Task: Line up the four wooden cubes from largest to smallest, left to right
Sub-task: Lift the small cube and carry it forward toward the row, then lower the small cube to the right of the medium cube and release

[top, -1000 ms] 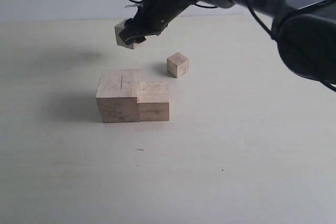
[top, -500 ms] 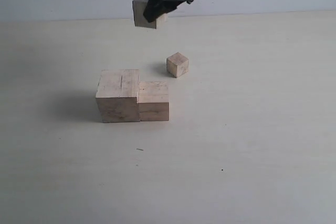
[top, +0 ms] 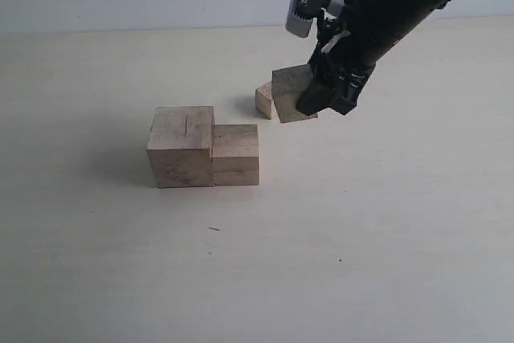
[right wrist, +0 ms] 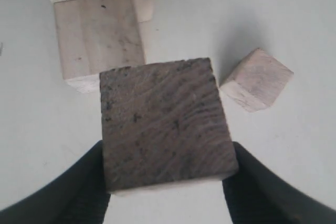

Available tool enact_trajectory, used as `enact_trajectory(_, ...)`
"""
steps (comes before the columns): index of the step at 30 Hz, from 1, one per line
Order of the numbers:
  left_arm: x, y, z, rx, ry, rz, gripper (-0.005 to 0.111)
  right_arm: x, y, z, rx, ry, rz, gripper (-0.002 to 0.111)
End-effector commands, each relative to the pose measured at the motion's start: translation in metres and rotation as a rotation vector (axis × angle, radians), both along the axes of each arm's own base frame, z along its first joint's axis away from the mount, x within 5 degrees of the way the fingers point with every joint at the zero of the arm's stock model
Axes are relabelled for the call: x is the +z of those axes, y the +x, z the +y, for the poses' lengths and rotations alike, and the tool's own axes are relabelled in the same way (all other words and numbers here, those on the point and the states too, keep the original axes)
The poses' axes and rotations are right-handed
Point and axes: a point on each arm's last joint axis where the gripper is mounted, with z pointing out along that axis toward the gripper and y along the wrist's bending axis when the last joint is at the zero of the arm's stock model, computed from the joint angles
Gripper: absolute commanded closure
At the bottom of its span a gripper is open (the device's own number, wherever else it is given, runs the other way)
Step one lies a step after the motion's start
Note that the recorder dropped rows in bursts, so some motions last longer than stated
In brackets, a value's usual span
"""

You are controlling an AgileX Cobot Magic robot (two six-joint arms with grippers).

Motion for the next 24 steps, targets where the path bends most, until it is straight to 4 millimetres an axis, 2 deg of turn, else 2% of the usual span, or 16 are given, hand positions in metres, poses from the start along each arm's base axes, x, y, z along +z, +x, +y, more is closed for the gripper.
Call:
enact_trajectory(1,0.0,0.0,0.0,-0.008,0.005,-0.013,0.107,0.002,0.006,-0.008,-0.04,0.034,-0.013,0.108)
enact_trajectory(16,0.0,0.0,0.0,-0.008,0.005,-0.013,0.107,-0.086,0.014,0.003,0.079,0.025,0.116,0.107)
enact_trajectory(20,0.0,0.0,0.0,-0.008,0.005,-0.013,0.107,-0.099,0.014,0.005,0.066,0.036,0.153,0.101)
enact_trajectory(24,0.0,0.0,0.0,-0.008,0.005,-0.013,0.107,-0.103,0.013,0.006,0.092,0.054,0.164,0.095)
